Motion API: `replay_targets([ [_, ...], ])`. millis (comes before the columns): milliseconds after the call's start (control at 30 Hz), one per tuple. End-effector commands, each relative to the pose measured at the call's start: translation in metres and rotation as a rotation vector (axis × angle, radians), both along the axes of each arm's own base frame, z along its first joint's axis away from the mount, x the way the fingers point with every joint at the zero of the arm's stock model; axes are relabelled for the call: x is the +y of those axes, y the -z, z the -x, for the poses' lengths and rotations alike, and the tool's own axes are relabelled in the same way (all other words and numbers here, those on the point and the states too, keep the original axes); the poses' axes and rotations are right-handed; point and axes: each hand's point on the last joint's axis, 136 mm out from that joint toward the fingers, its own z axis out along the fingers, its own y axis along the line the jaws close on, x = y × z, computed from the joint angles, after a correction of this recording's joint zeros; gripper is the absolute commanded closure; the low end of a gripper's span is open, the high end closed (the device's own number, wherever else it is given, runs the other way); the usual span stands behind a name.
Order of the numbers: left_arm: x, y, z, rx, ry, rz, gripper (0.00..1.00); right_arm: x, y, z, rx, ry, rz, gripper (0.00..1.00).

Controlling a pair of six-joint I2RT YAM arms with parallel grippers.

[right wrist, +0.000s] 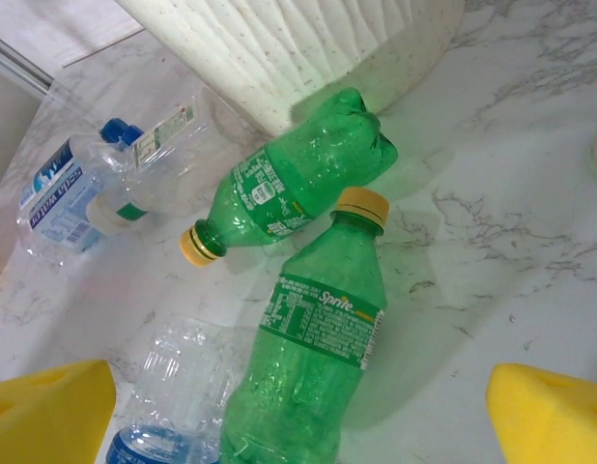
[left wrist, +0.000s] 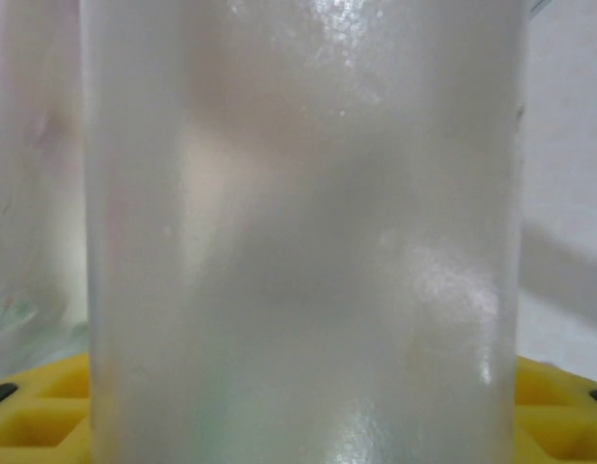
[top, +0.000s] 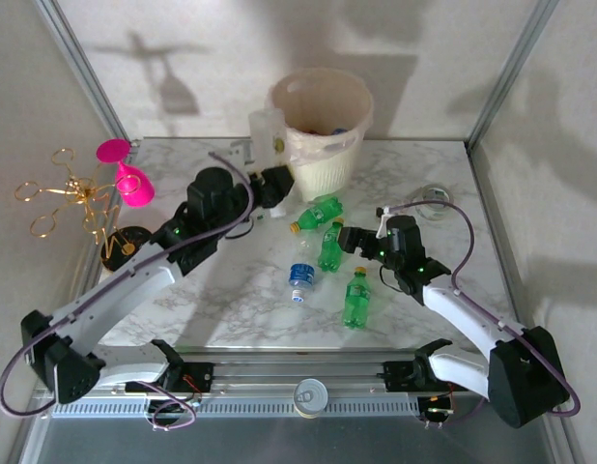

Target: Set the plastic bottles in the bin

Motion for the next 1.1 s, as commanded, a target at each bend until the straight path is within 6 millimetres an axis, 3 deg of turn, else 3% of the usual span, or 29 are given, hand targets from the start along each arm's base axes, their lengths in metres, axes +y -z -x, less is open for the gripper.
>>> replay_targets([
  [0,-0.026,-0.038,-0.017,-0.111,0.054,-0.017,0.61,-0.002,-0.003,0.002,-0.031,0.007,0.001,0.01],
  [133,-0.044,-0.048,-0.063,-0.131,0.004,-0.122,0.63,-0.006,-0.001,0.004,-0.033,0.017,0.013,0.01],
  [233,-0.052,-0.043,-0.102,-0.117,-0.028,-0.183,0.63,-0.007,-0.003,0.005,-0.045,0.021,0.010,0.01],
  [433,-0.058,-0.012,-0.170,-0.073,-0.105,-0.279,0.62,-0.009,-0.007,0.005,-0.056,0.029,0.020,0.01],
  [533,-0.063,0.007,-0.192,-0.052,-0.125,-0.330,0.61,-0.010,-0.008,0.005,-0.056,0.032,0.012,0.01],
  [900,-0.063,0.038,-0.225,-0.029,-0.178,-0.355,0.55,-0.016,-0.015,0.011,-0.059,0.048,0.018,0.01],
  [1000,-0.065,0.037,-0.226,-0.030,-0.177,-0.343,0.46,-0.017,-0.019,0.013,-0.067,0.050,0.018,0.01],
  [1067,-0.064,0.035,-0.226,-0.032,-0.180,-0.332,0.28,-0.018,-0.021,0.014,-0.071,0.051,0.017,0.01],
])
